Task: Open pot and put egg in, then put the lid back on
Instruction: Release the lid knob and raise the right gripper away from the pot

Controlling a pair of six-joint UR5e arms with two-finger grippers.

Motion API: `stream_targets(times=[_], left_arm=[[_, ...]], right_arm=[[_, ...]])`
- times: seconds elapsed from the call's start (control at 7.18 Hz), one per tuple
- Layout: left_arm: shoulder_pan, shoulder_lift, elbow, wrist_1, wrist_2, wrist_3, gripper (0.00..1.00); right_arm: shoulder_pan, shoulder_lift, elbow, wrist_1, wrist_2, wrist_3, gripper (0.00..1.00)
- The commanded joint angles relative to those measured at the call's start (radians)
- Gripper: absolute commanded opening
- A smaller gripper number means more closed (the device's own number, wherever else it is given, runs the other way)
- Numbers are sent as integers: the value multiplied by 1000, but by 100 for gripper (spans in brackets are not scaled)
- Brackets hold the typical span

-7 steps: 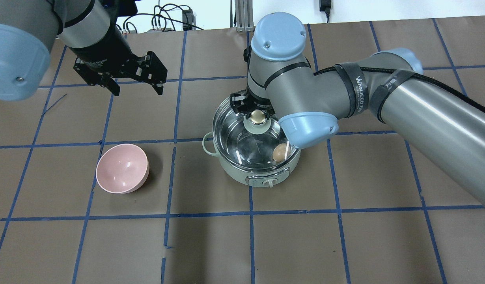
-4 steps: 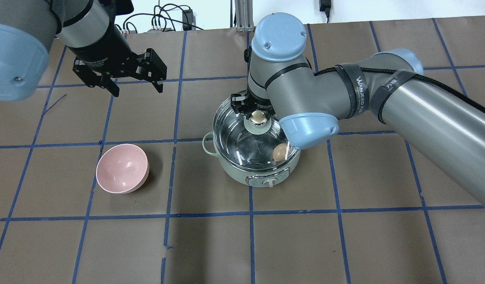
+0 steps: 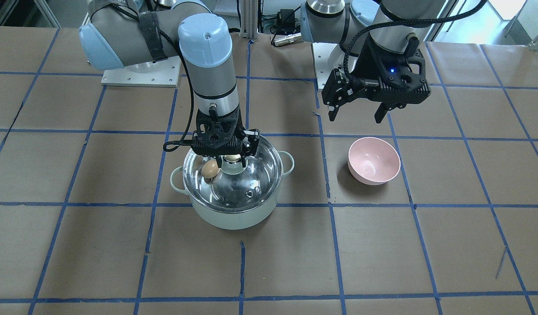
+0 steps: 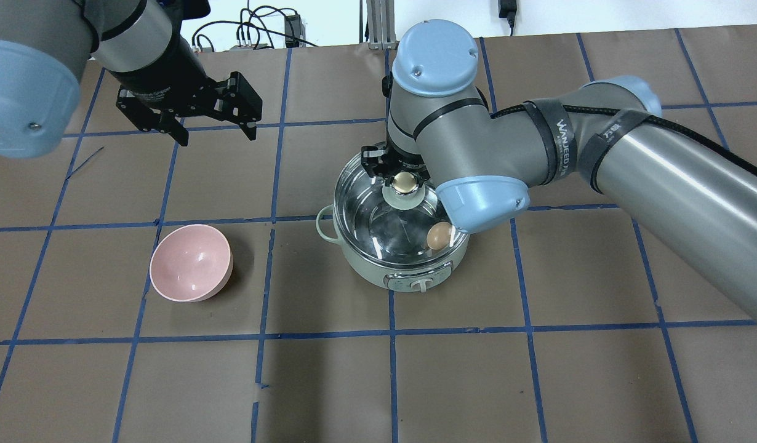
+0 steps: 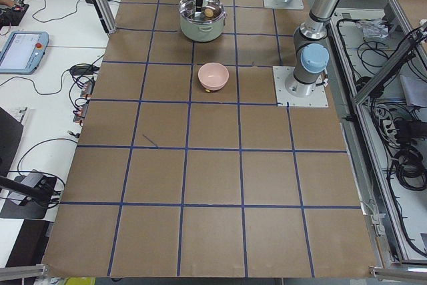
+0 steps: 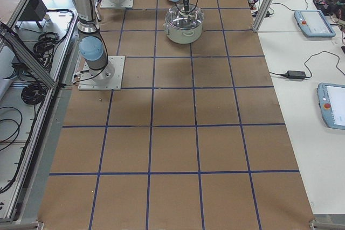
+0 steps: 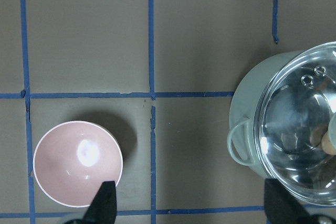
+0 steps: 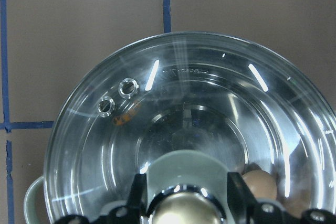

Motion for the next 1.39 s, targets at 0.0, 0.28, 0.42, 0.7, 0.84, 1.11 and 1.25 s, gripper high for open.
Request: stream_targets(times=[0.0, 0.28, 0.42, 0.7, 0.84, 1.11, 1.25], left_arm=[[-4, 0, 0, 10, -1, 1, 100], [-4, 0, -1, 10, 1, 3, 100], [-4, -2, -1, 10, 1, 3, 100], [-4, -3, -1, 10, 1, 1, 100], [-4, -2, -1, 10, 1, 1, 100], [-4, -3, -1, 10, 1, 1, 100], [-4, -3, -1, 10, 1, 1, 100]], right_arm=[[-2, 0, 0, 3, -1, 2, 68], [-35, -20, -9, 11, -45, -43, 69], [-76, -56, -5, 12, -82, -150, 73], [-207, -159, -6, 97, -87, -182, 100], [-254, -191, -8, 141, -87, -192, 100], [-319, -254, -9, 205, -119, -281, 100], [-336, -276, -8, 227, -166, -321, 100]])
